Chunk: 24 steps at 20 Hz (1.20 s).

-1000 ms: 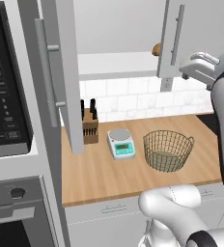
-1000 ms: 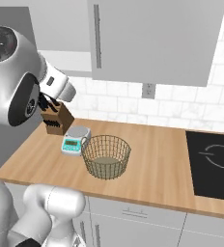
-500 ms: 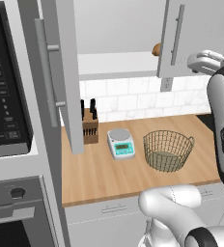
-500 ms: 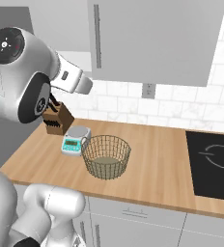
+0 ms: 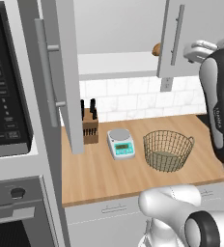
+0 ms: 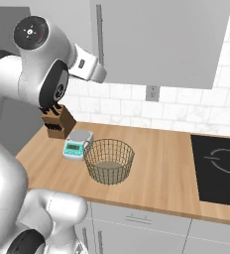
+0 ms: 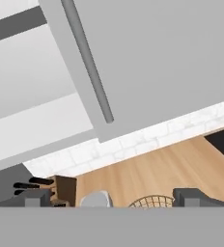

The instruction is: Open the cabinet, pick up the bread from the cabinet and place it in the basket. Then move the basket to the dining counter.

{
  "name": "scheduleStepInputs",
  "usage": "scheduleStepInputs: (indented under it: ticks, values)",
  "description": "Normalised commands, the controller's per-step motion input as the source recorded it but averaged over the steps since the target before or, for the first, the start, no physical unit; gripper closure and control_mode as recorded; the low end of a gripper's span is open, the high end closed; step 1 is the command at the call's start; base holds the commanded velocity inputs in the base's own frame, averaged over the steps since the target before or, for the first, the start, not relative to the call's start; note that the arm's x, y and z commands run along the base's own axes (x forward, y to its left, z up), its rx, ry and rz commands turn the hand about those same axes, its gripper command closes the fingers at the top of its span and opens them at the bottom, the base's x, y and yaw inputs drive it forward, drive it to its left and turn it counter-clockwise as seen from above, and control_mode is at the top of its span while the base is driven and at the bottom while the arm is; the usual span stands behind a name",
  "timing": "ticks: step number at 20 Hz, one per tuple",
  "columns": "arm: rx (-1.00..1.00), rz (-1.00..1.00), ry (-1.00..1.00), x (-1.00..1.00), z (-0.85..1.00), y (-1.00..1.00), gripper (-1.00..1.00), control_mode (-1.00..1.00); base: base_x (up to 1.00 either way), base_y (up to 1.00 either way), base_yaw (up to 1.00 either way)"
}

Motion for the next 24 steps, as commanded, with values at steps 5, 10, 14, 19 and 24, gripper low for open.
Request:
scheduleStepInputs:
  ticks: [5,10,14,19,24]
  values:
    - [0.00,0.01,-0.01,0.49,0.30,0.00,-1.00,-1.00,0.00,0.00,0.00]
    - [0.00,0.06,-0.05,0.44,0.02,0.00,-1.00,-1.00,0.00,0.00,0.00]
    - [0.00,0.10,-0.08,0.29,-0.11,0.00,-1.00,-1.00,0.00,0.00,0.00]
    - [0.00,0.08,-0.05,0.62,-0.02,0.00,-1.00,-1.00,0.00,0.00,0.00]
    - [0.00,0.05,0.00,0.54,0.00,0.00,-1.00,-1.00,0.00,0.00,0.00]
